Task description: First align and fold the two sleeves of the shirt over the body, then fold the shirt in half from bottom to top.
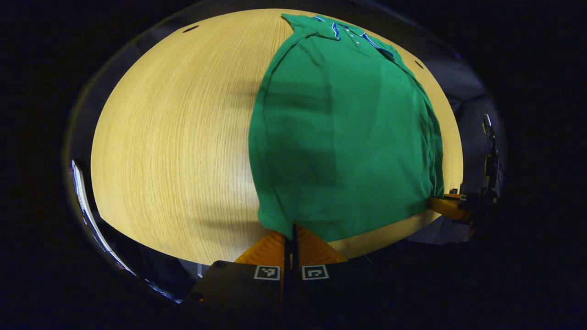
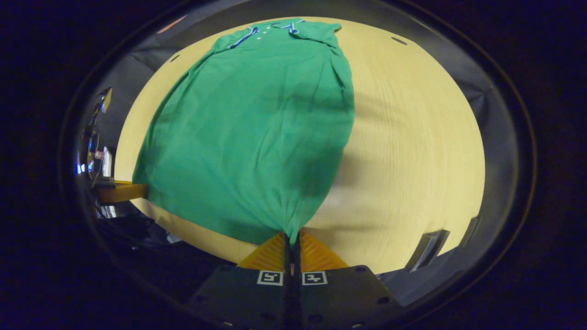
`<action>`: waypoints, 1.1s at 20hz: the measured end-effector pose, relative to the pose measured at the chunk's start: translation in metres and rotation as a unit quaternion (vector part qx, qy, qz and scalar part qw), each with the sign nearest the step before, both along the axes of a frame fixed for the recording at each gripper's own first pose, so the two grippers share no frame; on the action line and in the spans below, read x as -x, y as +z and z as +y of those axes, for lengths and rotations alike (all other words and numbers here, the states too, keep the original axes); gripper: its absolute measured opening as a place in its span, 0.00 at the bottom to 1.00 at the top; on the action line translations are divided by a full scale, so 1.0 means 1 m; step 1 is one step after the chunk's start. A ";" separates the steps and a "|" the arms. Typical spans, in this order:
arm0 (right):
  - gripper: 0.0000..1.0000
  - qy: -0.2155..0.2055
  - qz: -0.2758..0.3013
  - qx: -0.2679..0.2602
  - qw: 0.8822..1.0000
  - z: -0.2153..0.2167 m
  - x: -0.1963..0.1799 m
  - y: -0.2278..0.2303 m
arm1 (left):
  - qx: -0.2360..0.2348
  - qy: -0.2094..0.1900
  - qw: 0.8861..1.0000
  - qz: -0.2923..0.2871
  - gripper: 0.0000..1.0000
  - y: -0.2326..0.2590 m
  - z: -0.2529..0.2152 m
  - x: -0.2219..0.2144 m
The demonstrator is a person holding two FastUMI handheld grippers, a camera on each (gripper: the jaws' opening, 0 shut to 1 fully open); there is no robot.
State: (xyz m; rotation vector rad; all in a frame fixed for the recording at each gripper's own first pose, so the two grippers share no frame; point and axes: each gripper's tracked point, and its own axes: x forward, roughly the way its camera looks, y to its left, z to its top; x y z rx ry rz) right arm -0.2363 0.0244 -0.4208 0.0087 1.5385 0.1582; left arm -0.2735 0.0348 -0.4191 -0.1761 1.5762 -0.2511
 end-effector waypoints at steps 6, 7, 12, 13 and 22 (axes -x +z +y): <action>0.00 -0.037 -0.015 -0.038 0.998 -0.005 -0.016 0.031 | 0.019 -0.007 0.999 -0.027 0.03 0.027 -0.001 -0.018; 0.00 -0.040 -0.022 -0.044 0.998 -0.005 -0.023 0.038 | 0.021 -0.013 0.999 -0.036 0.03 0.031 -0.002 -0.024; 0.00 -0.053 -0.066 -0.051 0.995 -0.011 -0.061 0.069 | 0.033 -0.040 0.995 -0.081 0.03 0.060 -0.010 -0.057; 0.00 -0.056 -0.075 -0.055 0.994 -0.011 -0.071 0.077 | 0.032 -0.045 0.994 -0.090 0.03 0.065 -0.009 -0.065; 0.00 -0.049 -0.161 -0.065 0.984 -0.011 -0.164 0.132 | 0.022 -0.053 0.980 -0.189 0.03 0.108 -0.008 -0.167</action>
